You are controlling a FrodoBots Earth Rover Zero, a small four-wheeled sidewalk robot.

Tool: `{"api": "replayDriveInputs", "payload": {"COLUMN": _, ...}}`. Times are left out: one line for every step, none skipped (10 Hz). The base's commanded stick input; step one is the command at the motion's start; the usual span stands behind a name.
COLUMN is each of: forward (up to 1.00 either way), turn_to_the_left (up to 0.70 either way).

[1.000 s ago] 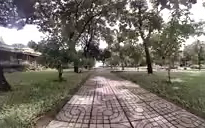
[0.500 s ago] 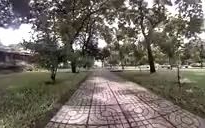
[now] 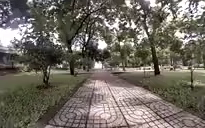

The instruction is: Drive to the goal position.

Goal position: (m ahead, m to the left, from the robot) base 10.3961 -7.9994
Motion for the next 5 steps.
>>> {"api": "replayDriveInputs", "payload": {"forward": 1.0, "turn_to_the_left": 0.0}}
{"api": "replayDriveInputs", "payload": {"forward": 1.0, "turn_to_the_left": 0.0}}
{"api": "replayDriveInputs", "payload": {"forward": 1.0, "turn_to_the_left": 0.0}}
{"api": "replayDriveInputs", "payload": {"forward": 1.0, "turn_to_the_left": 0.0}}
{"api": "replayDriveInputs", "payload": {"forward": 1.0, "turn_to_the_left": 0.0}}
